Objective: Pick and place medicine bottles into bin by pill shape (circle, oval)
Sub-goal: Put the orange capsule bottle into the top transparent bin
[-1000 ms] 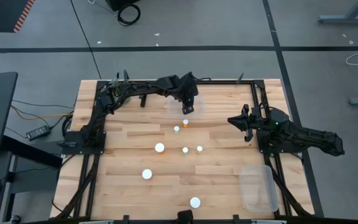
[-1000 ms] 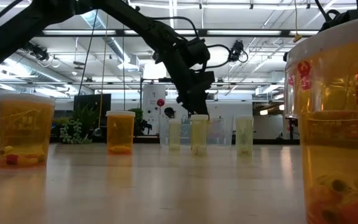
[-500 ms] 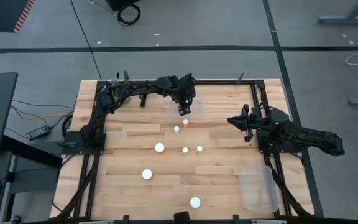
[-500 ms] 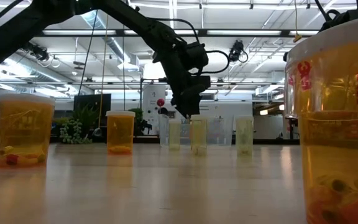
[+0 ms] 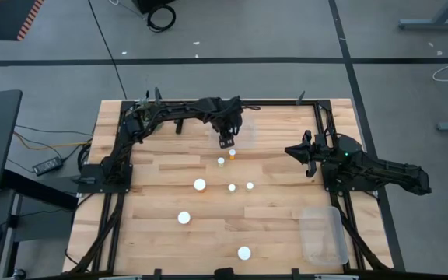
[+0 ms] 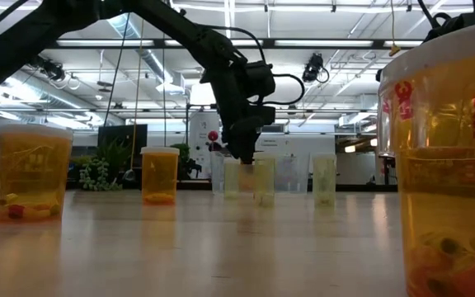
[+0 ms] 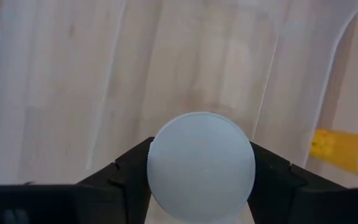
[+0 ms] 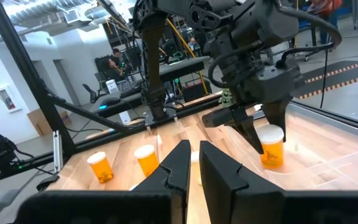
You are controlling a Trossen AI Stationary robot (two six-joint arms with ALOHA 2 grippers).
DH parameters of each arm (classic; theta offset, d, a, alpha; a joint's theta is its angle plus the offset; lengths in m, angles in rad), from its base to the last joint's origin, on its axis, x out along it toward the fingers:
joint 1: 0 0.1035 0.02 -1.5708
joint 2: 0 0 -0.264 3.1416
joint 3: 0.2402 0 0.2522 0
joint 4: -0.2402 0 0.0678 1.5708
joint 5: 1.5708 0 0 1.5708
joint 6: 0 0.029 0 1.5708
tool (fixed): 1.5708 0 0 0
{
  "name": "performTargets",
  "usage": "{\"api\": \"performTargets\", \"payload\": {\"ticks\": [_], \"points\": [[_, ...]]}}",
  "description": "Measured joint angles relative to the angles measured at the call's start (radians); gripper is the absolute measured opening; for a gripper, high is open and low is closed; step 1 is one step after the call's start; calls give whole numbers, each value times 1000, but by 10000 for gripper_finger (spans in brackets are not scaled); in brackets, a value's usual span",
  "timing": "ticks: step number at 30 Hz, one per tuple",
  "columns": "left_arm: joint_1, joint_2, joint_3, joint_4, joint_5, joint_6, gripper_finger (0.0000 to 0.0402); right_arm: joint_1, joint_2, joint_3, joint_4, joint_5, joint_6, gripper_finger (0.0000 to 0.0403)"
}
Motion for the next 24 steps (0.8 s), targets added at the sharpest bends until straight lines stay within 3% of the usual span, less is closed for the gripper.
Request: {"api": "performTargets", "payload": {"ticks": [24], "points": [[-2, 0, 0, -6, 1, -24, 244, 0, 0, 0, 0, 0, 0, 41]]}}
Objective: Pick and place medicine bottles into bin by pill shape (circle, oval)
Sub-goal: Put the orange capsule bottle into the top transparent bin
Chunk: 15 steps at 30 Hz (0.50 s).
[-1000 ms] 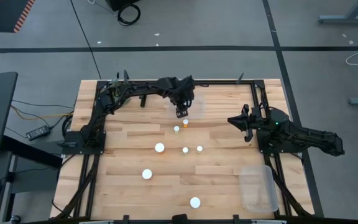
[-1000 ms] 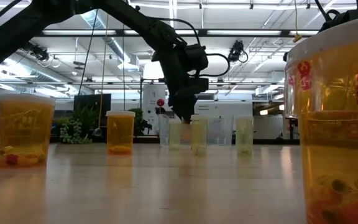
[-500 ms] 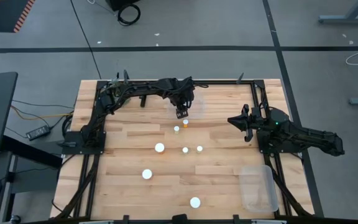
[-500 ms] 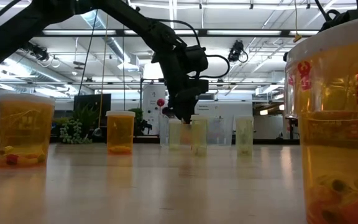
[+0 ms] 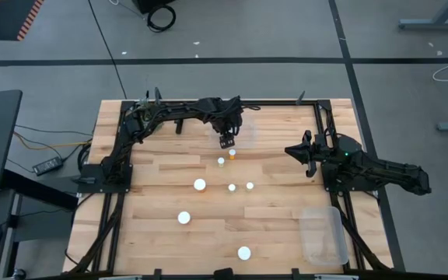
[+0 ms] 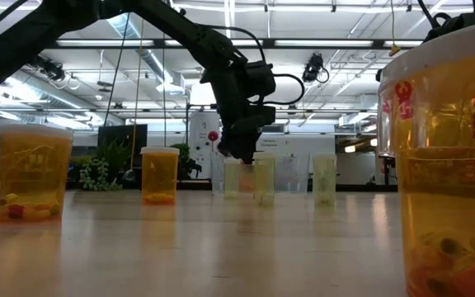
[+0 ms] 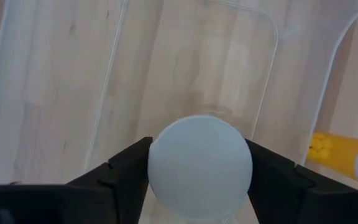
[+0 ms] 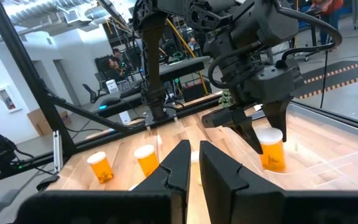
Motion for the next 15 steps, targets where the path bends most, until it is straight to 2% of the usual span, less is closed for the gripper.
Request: {"api": "performTargets", "payload": {"ticks": [7, 15], "points": [[0, -5, 0, -10, 0, 18, 266, 0, 0, 0, 0, 0, 0, 41], [0, -74, 1, -27, -10, 27, 277, 0, 0, 0, 0, 0, 0, 41]]}}
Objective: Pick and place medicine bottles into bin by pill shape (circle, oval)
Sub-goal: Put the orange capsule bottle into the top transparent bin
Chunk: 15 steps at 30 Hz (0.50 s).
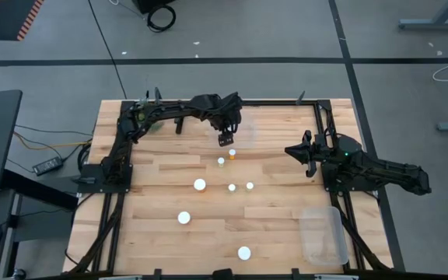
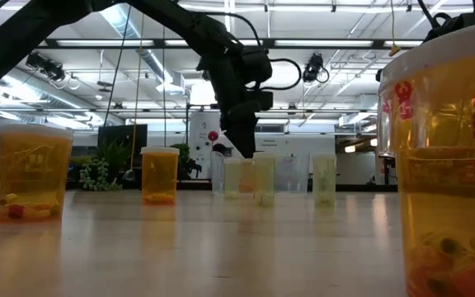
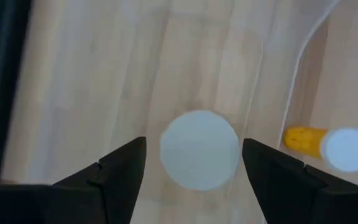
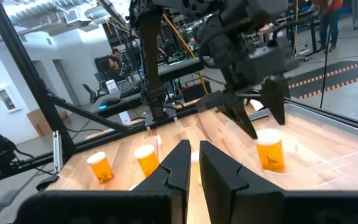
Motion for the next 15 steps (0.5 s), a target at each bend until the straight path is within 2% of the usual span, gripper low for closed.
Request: {"api": "performTargets", "payload": {"ticks": [6, 15], "points": [[-10, -60, 0, -47, 1, 30, 277, 0, 0, 0, 0, 0, 0, 41], [-96, -98, -1, -112, 14, 105, 264, 0, 3, 0, -6, 0, 0, 41]]}}
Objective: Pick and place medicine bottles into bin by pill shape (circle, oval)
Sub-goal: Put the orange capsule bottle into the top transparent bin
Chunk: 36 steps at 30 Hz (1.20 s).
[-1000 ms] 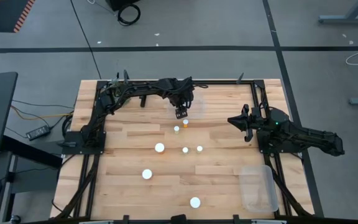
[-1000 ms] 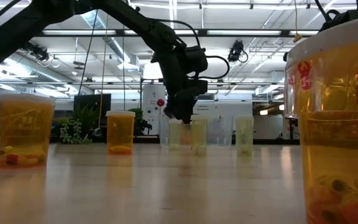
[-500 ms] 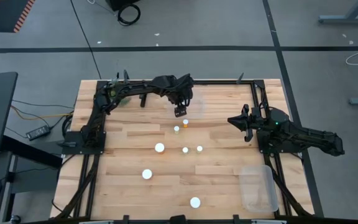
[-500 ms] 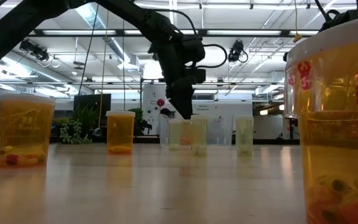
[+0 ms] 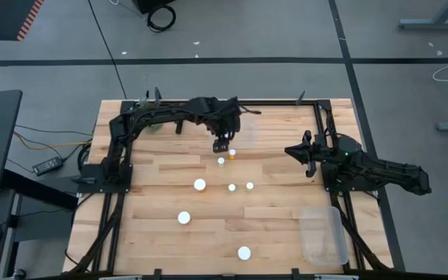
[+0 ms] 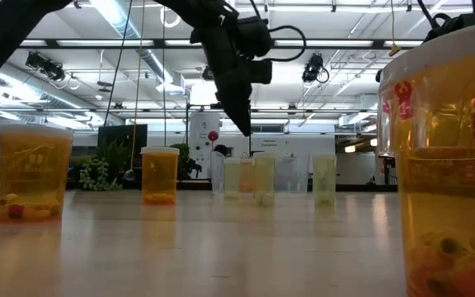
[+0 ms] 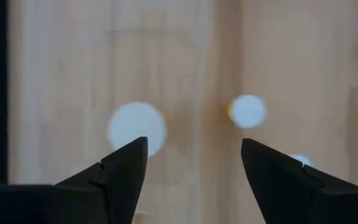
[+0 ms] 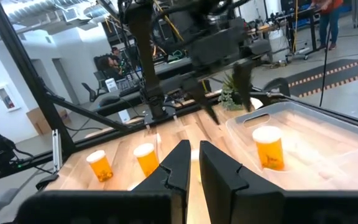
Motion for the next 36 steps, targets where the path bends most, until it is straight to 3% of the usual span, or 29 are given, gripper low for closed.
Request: {"api": "performTargets", "payload": {"ticks": [10, 24, 36], "points": [[-110, -30, 0, -143, 0, -41, 243, 0, 2, 0, -13, 0, 0, 41], [-258, -30, 0, -382, -4, -269, 233, 0, 2, 0, -15, 0, 0, 41], [-353, -31, -11, -536, -144, -390, 215, 0, 2, 0, -15, 0, 0, 41]]}}
